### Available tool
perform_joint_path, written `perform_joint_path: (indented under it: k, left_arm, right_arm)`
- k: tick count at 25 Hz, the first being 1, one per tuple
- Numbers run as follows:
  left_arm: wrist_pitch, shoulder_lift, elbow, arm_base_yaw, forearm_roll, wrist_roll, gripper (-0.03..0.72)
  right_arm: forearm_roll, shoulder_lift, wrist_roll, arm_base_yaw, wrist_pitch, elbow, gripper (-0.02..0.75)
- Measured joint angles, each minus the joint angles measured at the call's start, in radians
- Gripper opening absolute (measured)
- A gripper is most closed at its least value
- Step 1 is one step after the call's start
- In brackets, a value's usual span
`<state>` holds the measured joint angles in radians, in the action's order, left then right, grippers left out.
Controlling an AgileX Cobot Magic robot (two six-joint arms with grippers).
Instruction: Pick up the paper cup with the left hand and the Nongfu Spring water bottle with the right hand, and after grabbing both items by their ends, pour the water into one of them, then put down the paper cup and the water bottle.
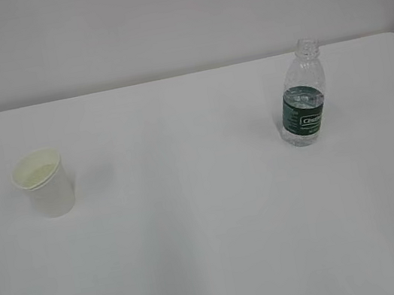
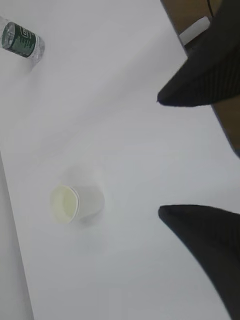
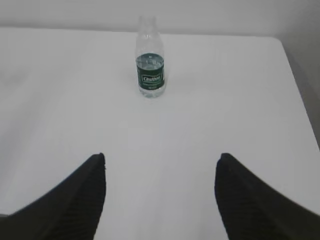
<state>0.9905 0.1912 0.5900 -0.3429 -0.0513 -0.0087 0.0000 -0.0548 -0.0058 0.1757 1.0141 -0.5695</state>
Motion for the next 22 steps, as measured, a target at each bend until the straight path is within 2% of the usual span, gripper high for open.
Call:
perform_joint_path:
  k: [7,13,18,22]
  left_arm:
    - [0.098,-0.108,0.002,0.000,0.023,-0.003,0.421]
    - [0.141,-0.148,0.002,0.000,0.104,-0.115,0.418]
    - [0.168,-0.157,0.002,0.000,0.185,-0.190,0.416]
    - [0.174,-0.161,-0.001,0.000,0.232,-0.221,0.409]
  right_arm:
    - [-0.023,0.059,-0.002,0.000,0.124,-0.002,0.520]
    - [-0.038,0.065,-0.002,0.000,0.171,-0.004,0.520]
    - [-0.095,0.065,-0.002,0.000,0.173,-0.008,0.520]
    - [-0.119,0.065,-0.002,0.000,0.173,-0.008,0.520]
